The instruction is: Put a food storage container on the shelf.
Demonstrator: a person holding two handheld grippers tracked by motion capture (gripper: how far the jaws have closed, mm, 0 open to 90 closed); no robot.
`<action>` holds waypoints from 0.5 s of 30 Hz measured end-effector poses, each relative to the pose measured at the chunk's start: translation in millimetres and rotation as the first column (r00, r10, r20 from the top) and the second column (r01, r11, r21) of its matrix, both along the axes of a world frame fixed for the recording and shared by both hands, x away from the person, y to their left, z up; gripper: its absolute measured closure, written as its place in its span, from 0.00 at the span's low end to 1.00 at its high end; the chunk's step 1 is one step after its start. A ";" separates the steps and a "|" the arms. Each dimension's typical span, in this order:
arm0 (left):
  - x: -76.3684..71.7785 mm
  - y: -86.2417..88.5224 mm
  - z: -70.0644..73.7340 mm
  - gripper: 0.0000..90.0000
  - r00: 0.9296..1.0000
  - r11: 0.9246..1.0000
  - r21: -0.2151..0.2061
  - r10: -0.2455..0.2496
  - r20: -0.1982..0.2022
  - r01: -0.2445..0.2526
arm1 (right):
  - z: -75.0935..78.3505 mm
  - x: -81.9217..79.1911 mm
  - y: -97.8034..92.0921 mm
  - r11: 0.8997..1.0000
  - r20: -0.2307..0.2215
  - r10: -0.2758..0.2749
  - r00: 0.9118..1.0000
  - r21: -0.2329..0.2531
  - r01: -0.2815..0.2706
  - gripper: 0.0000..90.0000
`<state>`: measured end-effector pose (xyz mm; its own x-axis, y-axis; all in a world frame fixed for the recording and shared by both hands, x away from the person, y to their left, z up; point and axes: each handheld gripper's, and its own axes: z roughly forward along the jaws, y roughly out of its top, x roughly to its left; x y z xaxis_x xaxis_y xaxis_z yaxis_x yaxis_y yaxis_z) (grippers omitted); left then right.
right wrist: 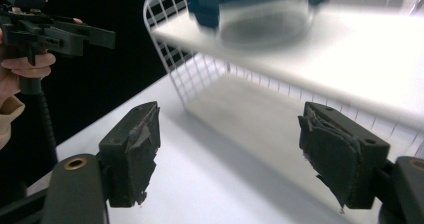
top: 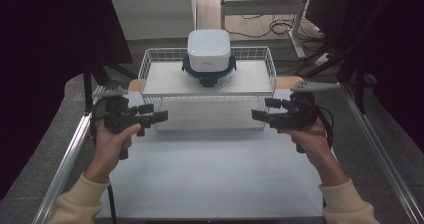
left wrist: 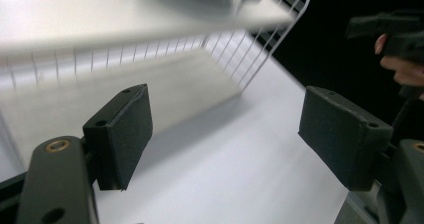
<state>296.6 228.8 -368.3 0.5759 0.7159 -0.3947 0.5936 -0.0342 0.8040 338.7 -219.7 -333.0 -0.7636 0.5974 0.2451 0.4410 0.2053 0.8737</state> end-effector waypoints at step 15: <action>-29.9 -0.7 -114.4 0.21 0.993 0.982 0.187 0.046 -0.112 -0.025 | -118.8 -19.4 -16.7 0.986 -0.081 -0.076 0.994 -0.153 0.063 0.25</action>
